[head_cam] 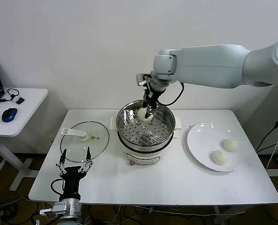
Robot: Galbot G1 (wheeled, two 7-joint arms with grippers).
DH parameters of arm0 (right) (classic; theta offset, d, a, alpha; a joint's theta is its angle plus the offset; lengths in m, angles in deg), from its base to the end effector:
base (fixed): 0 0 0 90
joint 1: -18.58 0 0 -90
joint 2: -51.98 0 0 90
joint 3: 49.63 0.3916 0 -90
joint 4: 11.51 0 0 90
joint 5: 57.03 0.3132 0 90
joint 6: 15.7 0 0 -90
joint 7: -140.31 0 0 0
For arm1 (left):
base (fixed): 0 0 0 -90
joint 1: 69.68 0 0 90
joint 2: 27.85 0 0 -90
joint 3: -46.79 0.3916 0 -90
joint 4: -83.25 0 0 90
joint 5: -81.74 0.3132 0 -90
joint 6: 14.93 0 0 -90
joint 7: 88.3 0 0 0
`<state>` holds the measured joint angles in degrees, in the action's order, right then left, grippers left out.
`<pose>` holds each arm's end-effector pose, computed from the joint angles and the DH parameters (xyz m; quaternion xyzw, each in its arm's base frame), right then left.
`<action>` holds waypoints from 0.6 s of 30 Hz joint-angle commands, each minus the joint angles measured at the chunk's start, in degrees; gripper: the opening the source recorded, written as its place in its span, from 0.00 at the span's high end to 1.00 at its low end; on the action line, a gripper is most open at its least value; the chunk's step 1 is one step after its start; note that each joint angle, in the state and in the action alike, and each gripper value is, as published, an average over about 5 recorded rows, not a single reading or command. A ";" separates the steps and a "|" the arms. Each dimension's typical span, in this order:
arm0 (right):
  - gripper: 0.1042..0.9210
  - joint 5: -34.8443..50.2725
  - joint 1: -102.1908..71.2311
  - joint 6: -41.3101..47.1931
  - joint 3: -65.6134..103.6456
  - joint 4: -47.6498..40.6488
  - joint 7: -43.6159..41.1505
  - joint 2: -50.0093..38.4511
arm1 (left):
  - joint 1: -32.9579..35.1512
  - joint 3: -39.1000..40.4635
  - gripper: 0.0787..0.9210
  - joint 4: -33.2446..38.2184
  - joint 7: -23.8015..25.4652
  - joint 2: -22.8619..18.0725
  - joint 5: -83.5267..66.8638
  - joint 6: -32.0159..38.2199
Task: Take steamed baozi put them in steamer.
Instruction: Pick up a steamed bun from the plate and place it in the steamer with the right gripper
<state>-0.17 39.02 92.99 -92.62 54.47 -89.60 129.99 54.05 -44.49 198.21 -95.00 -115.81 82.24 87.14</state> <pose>0.5847 0.0969 0.0097 0.5489 -0.5330 0.5403 0.3502 0.0922 0.0156 -0.3731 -0.0564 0.9977 0.0235 0.0304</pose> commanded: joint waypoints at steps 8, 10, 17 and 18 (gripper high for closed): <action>0.49 -1.56 -9.13 0.51 1.58 -10.14 0.93 8.13 | -0.04 -0.12 0.12 0.15 -0.05 -0.11 0.01 0.06; 0.49 -1.70 -9.73 0.40 1.68 -11.09 0.87 8.64 | -0.08 -0.13 0.12 0.06 -0.06 -0.14 0.01 0.08; 0.49 -2.70 -11.89 0.30 2.45 -13.28 0.89 9.85 | -0.09 -0.26 0.12 -0.11 -0.17 -0.20 -0.09 0.12; 0.49 -2.78 -12.12 0.32 2.61 -13.59 0.96 9.97 | -0.08 -0.27 0.12 -0.11 -0.19 -0.20 -0.10 0.13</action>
<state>-2.18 29.91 93.28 -90.80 44.56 -88.95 137.93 53.98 -44.74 198.18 -95.16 -115.93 82.16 87.26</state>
